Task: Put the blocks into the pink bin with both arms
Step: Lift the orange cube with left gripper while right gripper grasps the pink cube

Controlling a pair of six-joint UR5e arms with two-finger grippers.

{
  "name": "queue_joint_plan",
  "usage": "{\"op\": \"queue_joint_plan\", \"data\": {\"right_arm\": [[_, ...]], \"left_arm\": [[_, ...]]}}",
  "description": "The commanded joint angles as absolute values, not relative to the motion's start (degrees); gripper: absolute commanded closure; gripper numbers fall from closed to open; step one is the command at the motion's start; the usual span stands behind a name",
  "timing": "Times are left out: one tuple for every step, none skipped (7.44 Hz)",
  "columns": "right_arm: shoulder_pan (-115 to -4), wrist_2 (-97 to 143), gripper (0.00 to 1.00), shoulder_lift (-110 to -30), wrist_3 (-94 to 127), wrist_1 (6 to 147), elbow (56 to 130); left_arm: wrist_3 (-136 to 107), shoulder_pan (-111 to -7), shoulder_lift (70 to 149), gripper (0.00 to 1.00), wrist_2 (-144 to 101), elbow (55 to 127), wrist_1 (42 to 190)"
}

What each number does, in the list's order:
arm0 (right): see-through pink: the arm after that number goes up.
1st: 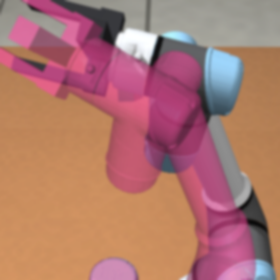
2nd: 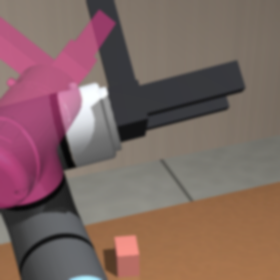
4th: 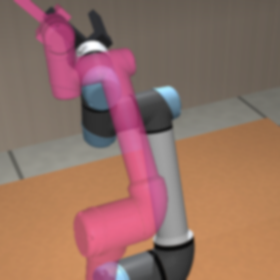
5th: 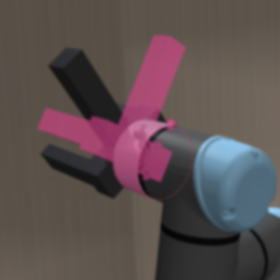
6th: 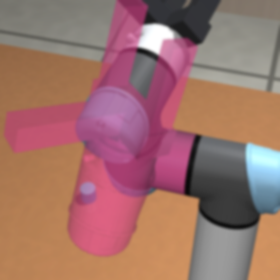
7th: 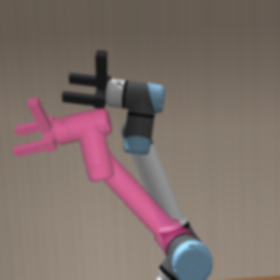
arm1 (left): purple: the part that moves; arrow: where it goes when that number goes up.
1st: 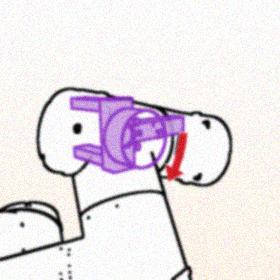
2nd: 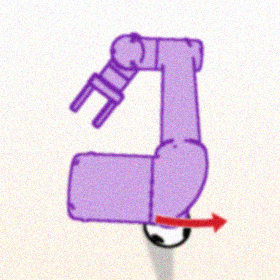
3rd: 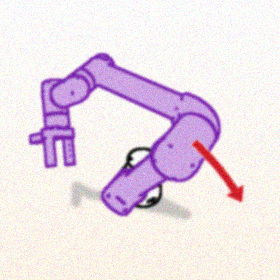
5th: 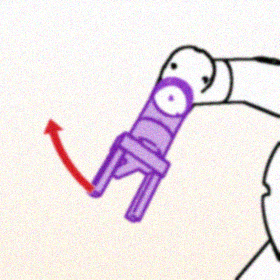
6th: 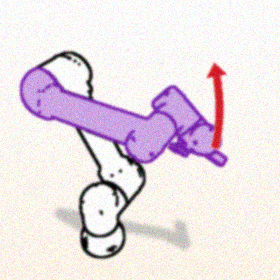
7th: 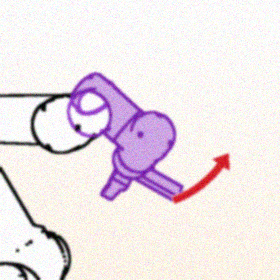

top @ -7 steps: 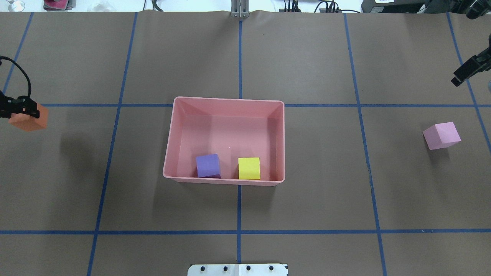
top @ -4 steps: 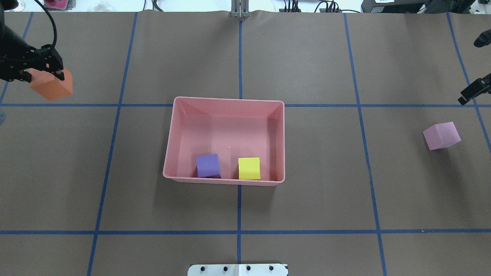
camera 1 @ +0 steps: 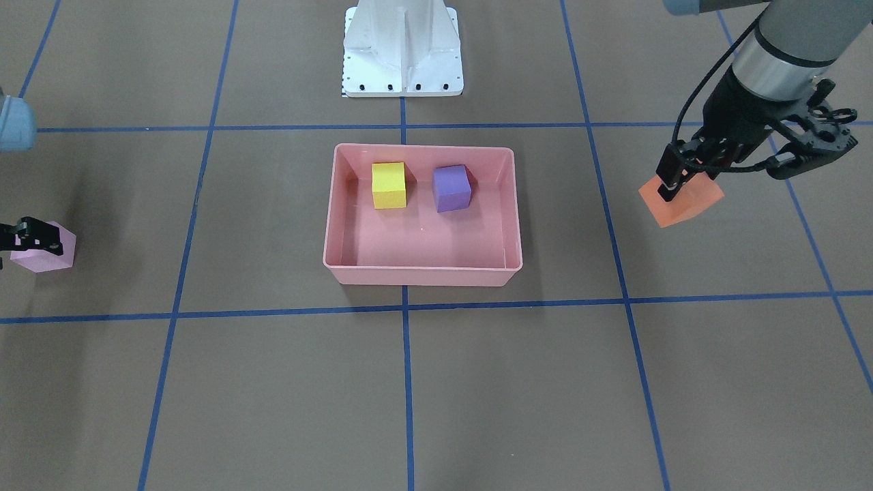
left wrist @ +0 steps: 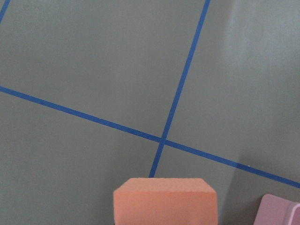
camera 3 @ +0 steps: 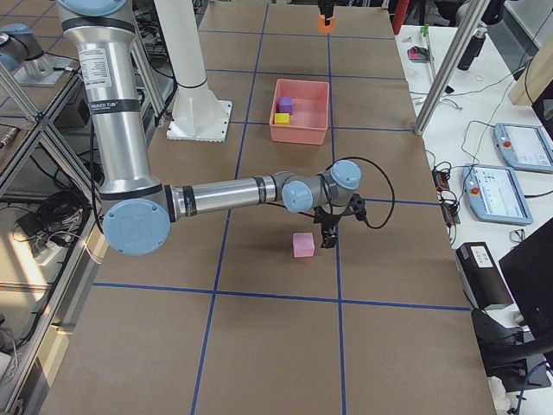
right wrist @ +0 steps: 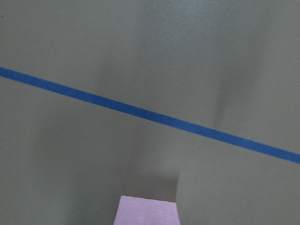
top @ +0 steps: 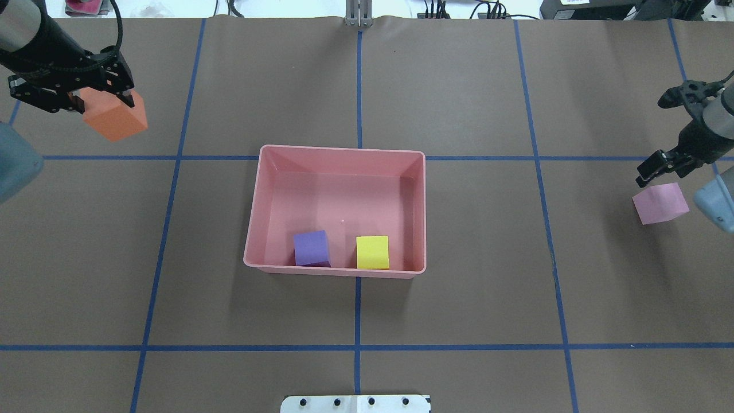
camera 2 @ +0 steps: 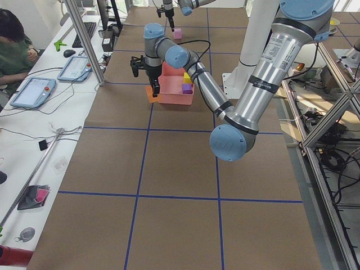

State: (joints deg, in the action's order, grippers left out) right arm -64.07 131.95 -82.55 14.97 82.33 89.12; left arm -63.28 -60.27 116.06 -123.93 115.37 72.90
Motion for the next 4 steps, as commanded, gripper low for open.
{"op": "queue_joint_plan", "data": {"right_arm": [[-62.8, 131.7, 0.0, -85.3, 15.7, 79.0, 89.2], [-62.9, 131.6, 0.0, -85.4, 15.6, 78.6, 89.6], [-63.1, 131.7, 0.0, -85.6, 15.6, 78.7, 90.2], [-63.2, 132.2, 0.0, -85.8, 15.5, 79.0, 91.0]], "left_arm": [[-65.4, -59.2, 117.3, 1.0, -123.9, 115.4, 72.8], [-65.5, -58.9, 117.3, 1.0, -123.8, 115.4, 72.9], [-65.5, -58.8, 117.2, 1.0, -123.8, 115.5, 72.9], [-65.5, -58.8, 117.2, 1.0, -123.8, 115.6, 72.9]]}}
